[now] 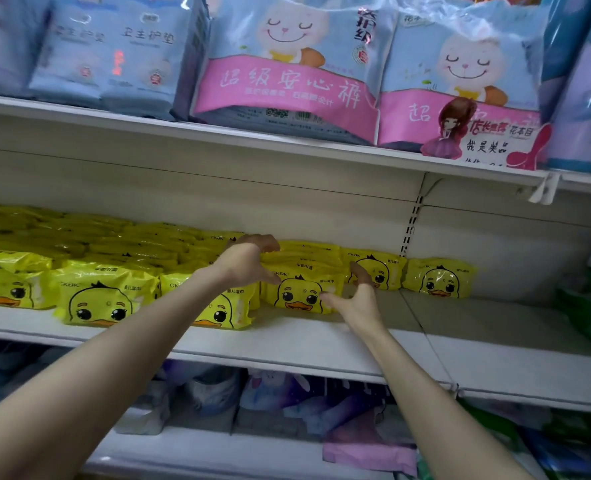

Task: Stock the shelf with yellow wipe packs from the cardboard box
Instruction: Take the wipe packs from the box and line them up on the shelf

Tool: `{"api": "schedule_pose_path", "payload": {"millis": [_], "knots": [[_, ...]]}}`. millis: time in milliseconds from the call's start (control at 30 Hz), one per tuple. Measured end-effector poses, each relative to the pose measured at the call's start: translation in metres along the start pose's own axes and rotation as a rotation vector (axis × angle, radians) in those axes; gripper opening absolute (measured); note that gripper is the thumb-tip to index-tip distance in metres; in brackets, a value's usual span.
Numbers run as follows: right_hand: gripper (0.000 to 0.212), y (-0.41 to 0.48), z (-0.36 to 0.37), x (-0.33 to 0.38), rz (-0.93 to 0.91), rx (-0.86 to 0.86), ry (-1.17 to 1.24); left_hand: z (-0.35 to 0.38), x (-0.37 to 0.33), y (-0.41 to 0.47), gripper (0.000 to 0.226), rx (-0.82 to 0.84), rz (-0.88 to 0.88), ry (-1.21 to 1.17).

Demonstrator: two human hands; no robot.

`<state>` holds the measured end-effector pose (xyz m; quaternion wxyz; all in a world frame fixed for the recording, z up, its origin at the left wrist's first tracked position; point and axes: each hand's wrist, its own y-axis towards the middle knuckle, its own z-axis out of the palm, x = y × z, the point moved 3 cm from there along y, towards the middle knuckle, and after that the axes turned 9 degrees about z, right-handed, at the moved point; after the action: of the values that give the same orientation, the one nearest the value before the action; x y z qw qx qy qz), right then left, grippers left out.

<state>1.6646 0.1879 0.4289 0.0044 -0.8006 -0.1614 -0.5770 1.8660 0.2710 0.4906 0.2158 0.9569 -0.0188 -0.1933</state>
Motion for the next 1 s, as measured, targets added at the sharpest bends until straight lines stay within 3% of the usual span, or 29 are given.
{"api": "schedule_pose_path", "payload": {"millis": [333,667,900,1000], "knots": [[0.062,-0.071,0.031,0.031,-0.042,0.011,0.039,-0.031,-0.006,-0.084,0.063,-0.113,0.064,-0.230],[0.044,-0.163,0.097,0.031,-0.022,0.043,0.084,-0.034,0.030,-0.206,0.055,-0.152,-0.054,-0.528],[0.036,-0.235,0.163,-0.012,0.125,0.137,0.134,0.000,0.076,-0.302,0.047,-0.105,-0.203,-0.646],[0.037,-0.265,0.190,-0.041,0.194,0.194,0.094,0.025,0.099,-0.343,0.056,-0.061,-0.313,-0.707]]}}
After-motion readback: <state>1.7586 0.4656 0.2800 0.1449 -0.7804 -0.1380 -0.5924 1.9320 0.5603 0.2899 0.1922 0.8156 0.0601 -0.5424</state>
